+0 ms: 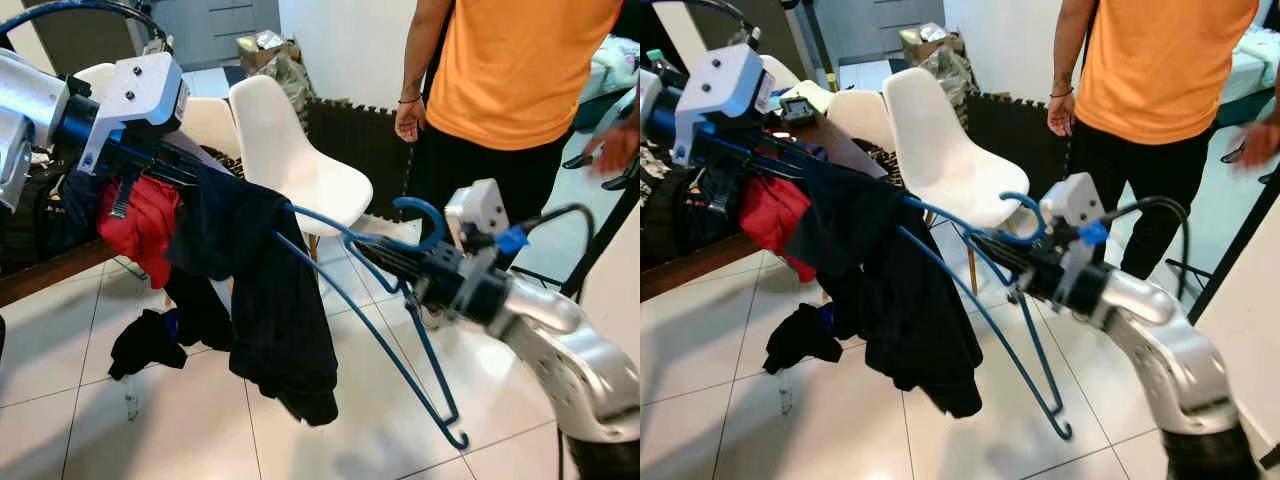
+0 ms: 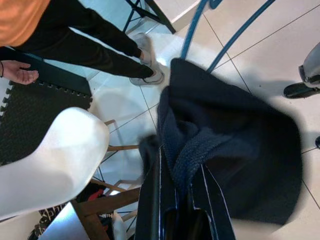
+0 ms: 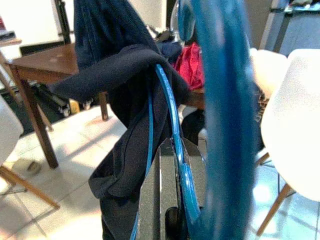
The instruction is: Hang hanger
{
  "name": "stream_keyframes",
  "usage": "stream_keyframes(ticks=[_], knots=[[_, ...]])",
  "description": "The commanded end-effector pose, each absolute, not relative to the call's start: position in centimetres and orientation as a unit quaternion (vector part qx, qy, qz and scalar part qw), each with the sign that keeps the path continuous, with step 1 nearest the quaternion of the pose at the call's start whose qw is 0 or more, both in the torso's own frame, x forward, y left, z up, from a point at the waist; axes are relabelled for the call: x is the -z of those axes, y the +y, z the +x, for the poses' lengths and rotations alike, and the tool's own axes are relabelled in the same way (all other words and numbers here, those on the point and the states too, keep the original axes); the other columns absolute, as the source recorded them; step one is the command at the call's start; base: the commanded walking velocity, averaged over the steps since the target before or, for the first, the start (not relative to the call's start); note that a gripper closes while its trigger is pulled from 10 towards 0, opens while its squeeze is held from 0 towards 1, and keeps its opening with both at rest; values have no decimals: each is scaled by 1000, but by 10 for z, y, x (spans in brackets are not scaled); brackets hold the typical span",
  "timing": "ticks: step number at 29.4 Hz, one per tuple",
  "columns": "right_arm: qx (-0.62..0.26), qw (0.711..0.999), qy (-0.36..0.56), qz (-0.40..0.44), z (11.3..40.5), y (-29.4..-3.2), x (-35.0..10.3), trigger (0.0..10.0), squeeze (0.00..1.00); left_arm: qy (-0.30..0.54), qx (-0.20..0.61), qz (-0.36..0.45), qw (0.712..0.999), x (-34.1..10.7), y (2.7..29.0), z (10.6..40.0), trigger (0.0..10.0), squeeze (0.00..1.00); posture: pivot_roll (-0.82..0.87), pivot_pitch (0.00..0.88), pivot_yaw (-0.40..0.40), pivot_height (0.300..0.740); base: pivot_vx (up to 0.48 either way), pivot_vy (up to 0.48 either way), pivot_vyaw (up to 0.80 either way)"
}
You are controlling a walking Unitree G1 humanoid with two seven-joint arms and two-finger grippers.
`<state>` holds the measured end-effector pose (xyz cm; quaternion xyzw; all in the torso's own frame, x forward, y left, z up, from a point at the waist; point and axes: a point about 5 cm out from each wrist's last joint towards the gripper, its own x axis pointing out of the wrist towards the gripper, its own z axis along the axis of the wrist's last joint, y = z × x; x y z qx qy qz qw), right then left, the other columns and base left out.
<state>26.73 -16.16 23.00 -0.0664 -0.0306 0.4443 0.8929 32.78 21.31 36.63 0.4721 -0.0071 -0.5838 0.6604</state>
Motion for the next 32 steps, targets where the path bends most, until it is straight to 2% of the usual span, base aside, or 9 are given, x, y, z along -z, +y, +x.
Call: stream_keyframes(ticks=[1,9,10,11,13,18,21,29,32], knots=[[-436,896,-16,-85,266,-166,-228,10000,0,-9,572,486,660,-377,220,324,10000,0,135,0,83,740,0,0,0],[-450,890,-2,-76,262,-151,-218,10000,0,-28,588,473,655,-377,211,324,10000,0,128,0,85,740,0,0,0],[-484,874,-24,-33,258,-131,-220,10000,0,-38,595,470,651,-377,206,323,10000,0,128,0,84,740,0,0,0],[-497,867,-32,-17,256,-125,-222,10000,0,-40,596,469,650,-377,205,323,10000,0,128,0,83,740,0,0,0],[-497,867,-32,-17,256,-125,-222,10000,0,-40,596,469,650,-377,205,323,10000,0,128,0,83,740,0,0,0],[-536,841,-61,43,247,-106,-229,10000,0,-46,595,471,650,-378,205,325,10000,0,128,0,81,740,0,0,0],[-536,841,-61,43,247,-106,-229,10000,0,-46,595,471,650,-378,205,325,10000,0,128,0,81,740,0,0,0],[-511,838,-105,159,258,-81,-242,10000,0,-66,596,464,652,-385,202,323,10000,0,128,0,78,740,0,0,0],[-528,840,-66,105,253,-72,-225,10000,0,-73,593,464,655,-389,203,323,10000,0,130,0,77,740,0,0,0]])
